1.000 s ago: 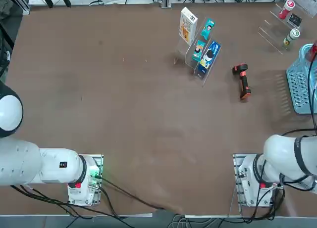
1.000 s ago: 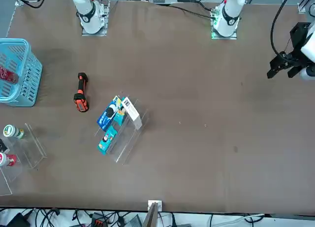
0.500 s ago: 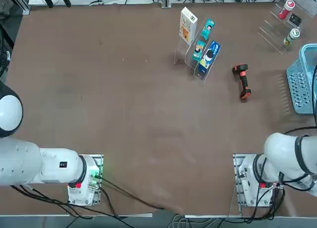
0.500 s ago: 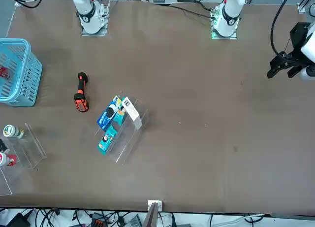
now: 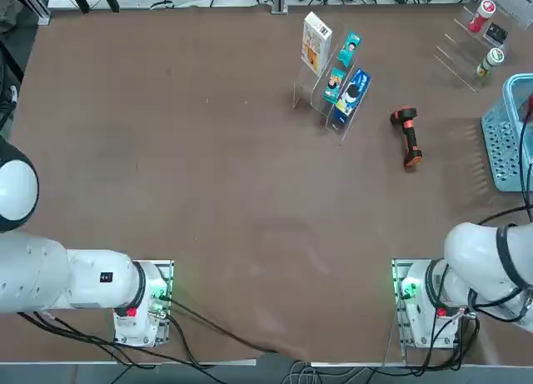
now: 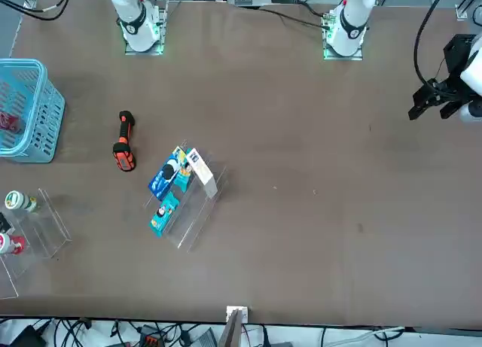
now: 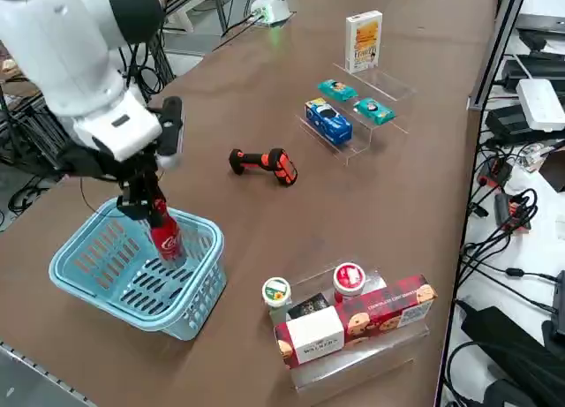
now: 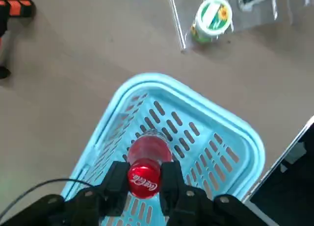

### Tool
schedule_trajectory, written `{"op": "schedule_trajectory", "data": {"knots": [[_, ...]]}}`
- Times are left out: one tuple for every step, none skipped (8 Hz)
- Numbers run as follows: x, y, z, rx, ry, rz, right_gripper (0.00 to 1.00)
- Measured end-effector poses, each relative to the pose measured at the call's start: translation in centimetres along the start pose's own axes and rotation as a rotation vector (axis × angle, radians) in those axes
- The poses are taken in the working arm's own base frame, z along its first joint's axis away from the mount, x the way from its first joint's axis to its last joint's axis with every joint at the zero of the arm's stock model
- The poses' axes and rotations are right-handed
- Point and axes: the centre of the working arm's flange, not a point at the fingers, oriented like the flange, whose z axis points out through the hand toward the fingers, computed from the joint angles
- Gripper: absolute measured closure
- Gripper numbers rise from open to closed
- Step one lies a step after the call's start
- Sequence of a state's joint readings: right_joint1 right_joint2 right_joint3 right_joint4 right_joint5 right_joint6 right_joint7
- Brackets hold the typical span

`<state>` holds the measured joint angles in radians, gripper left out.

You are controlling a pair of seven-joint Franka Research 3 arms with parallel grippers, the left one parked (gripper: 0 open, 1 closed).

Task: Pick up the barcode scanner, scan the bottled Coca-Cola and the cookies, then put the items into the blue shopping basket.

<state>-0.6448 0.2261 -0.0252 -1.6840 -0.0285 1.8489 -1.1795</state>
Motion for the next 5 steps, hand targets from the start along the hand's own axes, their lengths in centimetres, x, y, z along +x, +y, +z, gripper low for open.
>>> {"op": "schedule_trajectory", "data": {"knots": [[-0.5,0.6,1.3,0.014,-0.005,0.000,0.64],[-1.0,1.2,2.6,0.022,-0.007,0.004,0.64],[-2.2,1.8,4.0,0.023,-0.006,0.010,0.64],[-3.3,2.2,5.5,0.022,-0.003,0.012,0.64],[-3.9,2.4,6.6,0.021,-0.002,0.017,0.64]]}}
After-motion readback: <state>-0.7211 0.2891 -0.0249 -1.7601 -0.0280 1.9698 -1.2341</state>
